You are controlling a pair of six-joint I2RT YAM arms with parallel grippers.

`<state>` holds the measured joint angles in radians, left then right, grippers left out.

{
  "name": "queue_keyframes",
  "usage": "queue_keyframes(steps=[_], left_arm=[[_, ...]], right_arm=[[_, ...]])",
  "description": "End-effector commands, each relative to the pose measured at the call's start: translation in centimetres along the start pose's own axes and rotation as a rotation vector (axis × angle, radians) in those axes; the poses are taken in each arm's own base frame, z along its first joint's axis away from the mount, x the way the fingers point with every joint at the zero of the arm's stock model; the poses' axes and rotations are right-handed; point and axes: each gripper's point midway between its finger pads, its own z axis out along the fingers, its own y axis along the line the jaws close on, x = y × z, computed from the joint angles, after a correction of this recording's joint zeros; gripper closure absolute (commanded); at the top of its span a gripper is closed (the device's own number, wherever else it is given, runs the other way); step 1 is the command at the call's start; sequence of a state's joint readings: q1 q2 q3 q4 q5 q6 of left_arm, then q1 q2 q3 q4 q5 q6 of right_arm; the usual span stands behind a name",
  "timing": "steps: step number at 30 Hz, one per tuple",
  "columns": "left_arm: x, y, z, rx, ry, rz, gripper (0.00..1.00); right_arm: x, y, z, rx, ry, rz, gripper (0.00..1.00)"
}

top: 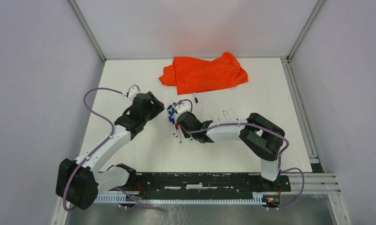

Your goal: Open the pen caps

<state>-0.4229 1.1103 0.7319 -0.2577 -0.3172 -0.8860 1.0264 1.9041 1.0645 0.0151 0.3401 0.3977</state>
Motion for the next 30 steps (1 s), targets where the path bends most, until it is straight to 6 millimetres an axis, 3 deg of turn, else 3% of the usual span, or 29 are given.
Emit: queue_keyframes(steps=[1, 4, 7, 17, 24, 30], left_arm=[[-1.0, -0.2, -0.2, 0.008, -0.048, -0.054, 0.26], [-0.7, -0.4, -0.2, 0.021, -0.034, -0.053, 0.26], [0.1, -0.8, -0.1, 0.047, 0.003, -0.048, 0.26], [5.8, -3.8, 0.3, 0.227, 0.192, -0.095, 0.27], [9.0, -6.6, -0.6, 0.249, 0.255, -0.067, 0.29], [11.2, -7.6, -0.4, 0.226, 0.290, -0.050, 0.34]], right_arm=[[7.0, -3.4, -0.6, 0.096, 0.172, -0.073, 0.91], [6.9, -3.7, -1.1, 0.092, 0.140, -0.075, 1.00], [5.2, -3.3, -1.7, 0.057, 0.060, -0.067, 1.00], [0.0, -2.2, -5.7, -0.063, -0.166, -0.009, 1.00], [-1.1, -2.0, -6.4, -0.082, -0.210, -0.014, 1.00], [-1.7, -2.4, -6.9, -0.074, -0.247, -0.012, 1.00]])
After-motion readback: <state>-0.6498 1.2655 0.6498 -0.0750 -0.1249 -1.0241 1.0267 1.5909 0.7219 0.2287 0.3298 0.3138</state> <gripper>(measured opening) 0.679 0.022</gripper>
